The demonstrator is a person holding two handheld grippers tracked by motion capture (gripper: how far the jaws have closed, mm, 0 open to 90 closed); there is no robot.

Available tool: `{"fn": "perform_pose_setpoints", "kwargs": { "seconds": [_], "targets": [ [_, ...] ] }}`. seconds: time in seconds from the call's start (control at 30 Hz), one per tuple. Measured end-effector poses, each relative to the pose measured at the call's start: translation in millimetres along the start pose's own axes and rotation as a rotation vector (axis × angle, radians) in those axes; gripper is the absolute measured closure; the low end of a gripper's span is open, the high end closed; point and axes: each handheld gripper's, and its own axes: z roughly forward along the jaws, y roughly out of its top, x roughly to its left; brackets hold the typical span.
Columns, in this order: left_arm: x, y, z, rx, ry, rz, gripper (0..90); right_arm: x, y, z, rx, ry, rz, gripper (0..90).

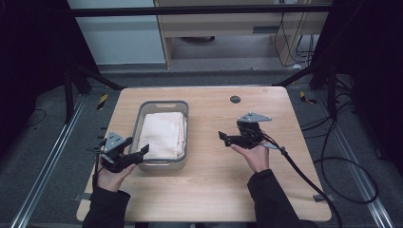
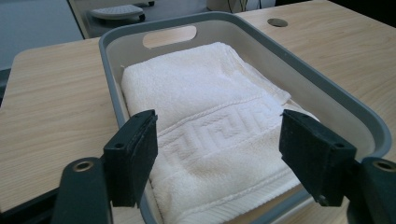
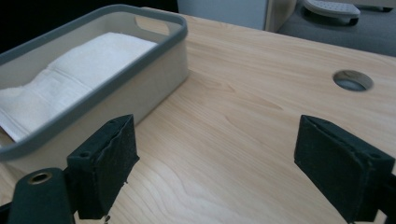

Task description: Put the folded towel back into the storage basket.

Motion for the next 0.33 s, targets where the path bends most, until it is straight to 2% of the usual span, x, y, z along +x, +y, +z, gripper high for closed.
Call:
{"fn": "perform_pose_setpoints", "kwargs": {
  "seconds": [0.13,0.2,0.3,0.33],
  "targets": [
    [-0.2,-7.3,-4.3,-0.015,0.009,0.018,22.6,-14.0,-20.3,-17.9,-0.005,-0.023,0.018,11.2],
    [0.5,-11.1,-6.3,-0.017,0.015,0.023,21.0,-17.6,-25.1,-22.1,-0.002,-0.029,0.017,11.0],
    [2.2,-16.5,-10.0,-0.015,0.019,0.027,20.9,-31.2,-45.7,-40.9,0.006,-0.063,0.008,11.0],
    [2.7,-18.1,-11.2,-0.016,0.021,0.027,20.9,-31.2,-45.7,-40.9,0.006,-0.063,0.008,11.0]
  ]
}}
